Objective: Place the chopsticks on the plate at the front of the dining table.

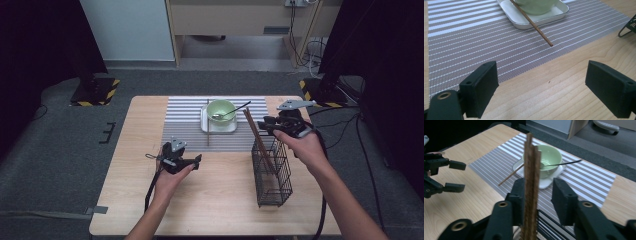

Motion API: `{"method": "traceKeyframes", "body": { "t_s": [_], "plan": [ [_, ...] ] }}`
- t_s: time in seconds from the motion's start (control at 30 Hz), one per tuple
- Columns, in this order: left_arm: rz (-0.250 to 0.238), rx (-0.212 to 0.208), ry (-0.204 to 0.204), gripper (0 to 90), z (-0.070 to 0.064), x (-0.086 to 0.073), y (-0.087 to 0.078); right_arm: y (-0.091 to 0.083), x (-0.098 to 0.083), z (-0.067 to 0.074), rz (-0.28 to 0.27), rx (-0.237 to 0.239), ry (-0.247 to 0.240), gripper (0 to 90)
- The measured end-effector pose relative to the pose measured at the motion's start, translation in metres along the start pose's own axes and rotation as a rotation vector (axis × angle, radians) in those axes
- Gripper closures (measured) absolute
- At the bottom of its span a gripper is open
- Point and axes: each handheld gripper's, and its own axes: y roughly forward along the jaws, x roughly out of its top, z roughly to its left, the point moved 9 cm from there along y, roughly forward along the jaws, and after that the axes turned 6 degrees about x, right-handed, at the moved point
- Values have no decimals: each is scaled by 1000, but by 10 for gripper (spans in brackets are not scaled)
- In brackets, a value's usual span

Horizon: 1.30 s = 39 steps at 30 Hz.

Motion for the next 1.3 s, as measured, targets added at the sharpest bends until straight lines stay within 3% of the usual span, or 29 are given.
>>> {"method": "traceKeyframes", "body": {
  "t_s": [0.13, 0.4, 0.57, 0.73, 0.87, 1.07, 1.3],
  "plan": [
    [0, -2, 0, 111, 2, -4, -2, 13, 3, 9, 13, 6, -10, 599],
    [-1, -7, 2, 121, 3, -8, -6, 31, 4, 10, 37, -13, -10, 739],
    [-16, 13, -6, 139, 7, -8, -9, 33, 5, 10, 35, -10, -9, 822],
    [-10, 13, 0, 140, 7, -9, -9, 33, 5, 9, 34, 0, 1, 832],
    [-8, 10, -1, 140, 6, -10, -8, 35, 4, 8, 42, -23, 1, 781],
    [-9, 9, 2, 142, 5, -11, -9, 37, 6, 9, 37, -25, -6, 832],
    [-16, 7, -6, 142, 6, -10, -9, 30, 17, 7, 12, 2, 20, 842]
  ]
}}
